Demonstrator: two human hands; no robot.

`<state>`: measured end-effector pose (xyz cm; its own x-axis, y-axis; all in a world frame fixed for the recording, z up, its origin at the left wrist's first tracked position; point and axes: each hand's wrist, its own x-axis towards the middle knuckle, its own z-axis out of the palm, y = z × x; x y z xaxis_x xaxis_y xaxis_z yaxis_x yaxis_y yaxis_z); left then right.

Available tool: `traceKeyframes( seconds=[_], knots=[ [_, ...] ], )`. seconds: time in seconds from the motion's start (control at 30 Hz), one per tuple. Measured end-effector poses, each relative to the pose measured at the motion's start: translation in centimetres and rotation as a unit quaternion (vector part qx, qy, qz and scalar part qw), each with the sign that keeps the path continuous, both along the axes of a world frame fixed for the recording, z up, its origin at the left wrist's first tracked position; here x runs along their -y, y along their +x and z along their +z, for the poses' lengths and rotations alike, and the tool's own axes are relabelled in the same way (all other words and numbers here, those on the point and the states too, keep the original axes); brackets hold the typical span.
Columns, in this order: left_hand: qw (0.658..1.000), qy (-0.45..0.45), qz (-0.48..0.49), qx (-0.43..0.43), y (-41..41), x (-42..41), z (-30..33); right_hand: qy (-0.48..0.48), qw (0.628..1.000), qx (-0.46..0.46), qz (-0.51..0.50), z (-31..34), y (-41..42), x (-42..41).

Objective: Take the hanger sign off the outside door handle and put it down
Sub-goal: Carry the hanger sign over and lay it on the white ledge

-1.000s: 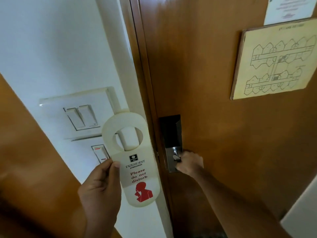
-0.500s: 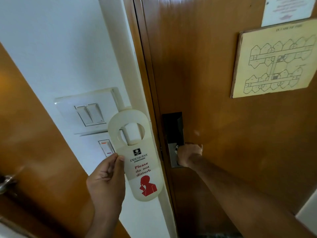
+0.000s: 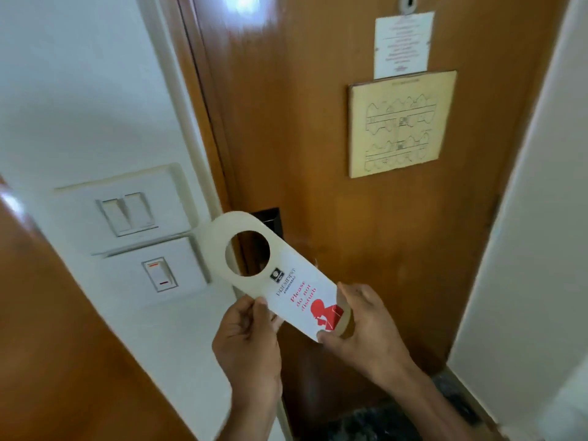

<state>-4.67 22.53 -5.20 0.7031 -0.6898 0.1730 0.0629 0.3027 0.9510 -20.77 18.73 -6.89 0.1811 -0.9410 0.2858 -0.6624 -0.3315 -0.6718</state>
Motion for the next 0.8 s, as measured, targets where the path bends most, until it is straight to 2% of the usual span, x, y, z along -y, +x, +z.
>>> traceKeyframes(
  seconds=[0.13,0.27,0.37,0.47,0.5,0.57,0.63,0.67,0.73,0.8],
  knots=[
    [0.987,0.027,-0.114,-0.106,-3.5,-0.8,-1.2,0.022,0.998,-0.037,-0.054,-0.5,-4.8,-2.6],
    [0.952,0.072,-0.261,-0.142,-7.9,-2.3,-3.3,0.055,0.985,-0.065,-0.147,-2.1,-9.8,-7.2],
    [0.92,0.117,-0.365,-0.079,-11.4,-2.7,-4.8,0.076,0.971,-0.067,-0.215,-3.1,-15.2,-10.2],
    [0.889,0.132,-0.434,0.055,-14.2,-1.3,-5.9,0.084,0.956,-0.095,-0.264,-4.4,-21.5,-13.5],
    [0.864,0.14,-0.472,0.109,-15.1,-0.6,-6.3,0.085,0.951,-0.104,-0.277,-5.0,-23.6,-14.8],
    [0.784,0.157,-0.551,0.238,-18.5,0.7,-7.5,0.096,0.937,-0.12,-0.313,-6.6,-28.3,-17.6],
    [0.704,0.16,-0.575,0.385,-23.6,1.3,-8.8,0.12,0.925,-0.128,-0.337,-8.7,-33.3,-20.6],
    [0.674,0.148,-0.57,0.446,-26.8,1.3,-9.7,0.138,0.92,-0.126,-0.344,-10.0,-35.9,-22.1],
    [0.625,0.115,-0.578,0.512,-31.8,1.3,-11.2,0.175,0.915,-0.12,-0.342,-12.3,-39.8,-24.0],
    [0.576,0.118,-0.615,0.525,-38.2,1.2,-14.3,0.216,0.907,-0.104,-0.345,-15.4,-44.7,-26.3]
  ],
)
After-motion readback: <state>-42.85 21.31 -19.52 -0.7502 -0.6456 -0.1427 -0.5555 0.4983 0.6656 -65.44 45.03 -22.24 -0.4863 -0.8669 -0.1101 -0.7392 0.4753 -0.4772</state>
